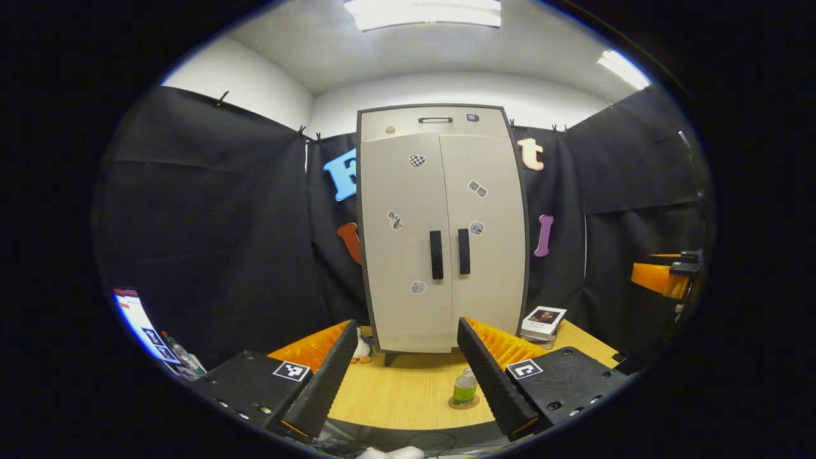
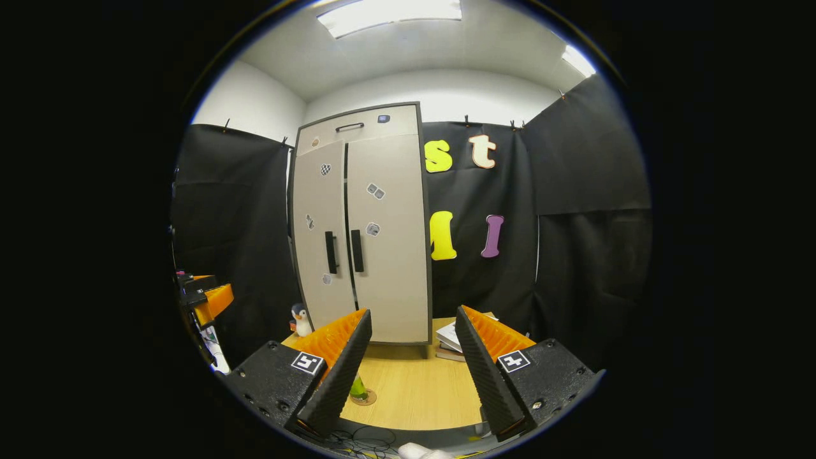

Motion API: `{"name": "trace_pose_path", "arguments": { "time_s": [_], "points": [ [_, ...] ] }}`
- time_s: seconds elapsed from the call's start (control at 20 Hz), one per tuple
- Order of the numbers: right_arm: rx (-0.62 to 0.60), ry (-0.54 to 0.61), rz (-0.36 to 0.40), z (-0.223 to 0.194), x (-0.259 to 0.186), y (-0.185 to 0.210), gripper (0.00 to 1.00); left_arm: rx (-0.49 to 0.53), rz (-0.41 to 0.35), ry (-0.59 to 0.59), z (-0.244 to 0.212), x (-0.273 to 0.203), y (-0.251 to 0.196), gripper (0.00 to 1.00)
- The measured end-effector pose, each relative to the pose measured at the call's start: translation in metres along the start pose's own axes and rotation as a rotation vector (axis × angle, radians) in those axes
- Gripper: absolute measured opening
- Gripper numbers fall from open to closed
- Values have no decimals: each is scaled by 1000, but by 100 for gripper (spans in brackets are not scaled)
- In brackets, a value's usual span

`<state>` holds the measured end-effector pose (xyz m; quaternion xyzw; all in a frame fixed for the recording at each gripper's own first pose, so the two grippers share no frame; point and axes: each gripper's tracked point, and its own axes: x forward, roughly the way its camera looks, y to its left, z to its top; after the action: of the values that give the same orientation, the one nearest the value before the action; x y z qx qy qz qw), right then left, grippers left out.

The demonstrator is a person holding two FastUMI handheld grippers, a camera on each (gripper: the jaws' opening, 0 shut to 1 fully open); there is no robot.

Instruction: Grasp the bottle in the cabinet with the left hand and place it on the coaster, then close the right door with the right hand and the left door with the left hand.

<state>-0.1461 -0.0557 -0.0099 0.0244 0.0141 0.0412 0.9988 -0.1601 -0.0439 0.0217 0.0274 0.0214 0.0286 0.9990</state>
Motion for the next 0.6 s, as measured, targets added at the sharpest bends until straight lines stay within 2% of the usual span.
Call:
{"name": "trace_pose_path", "arguments": {
  "time_s": [0.25, 0.6],
  "points": [
    [5, -5, 16, -5, -6, 0, 82, 11, 20, 5, -1, -9, -1, 95],
    [18, -2, 23, -7, -14, -1, 82, 17, 4, -24, 11, -10, -12, 96]
  ]
}}
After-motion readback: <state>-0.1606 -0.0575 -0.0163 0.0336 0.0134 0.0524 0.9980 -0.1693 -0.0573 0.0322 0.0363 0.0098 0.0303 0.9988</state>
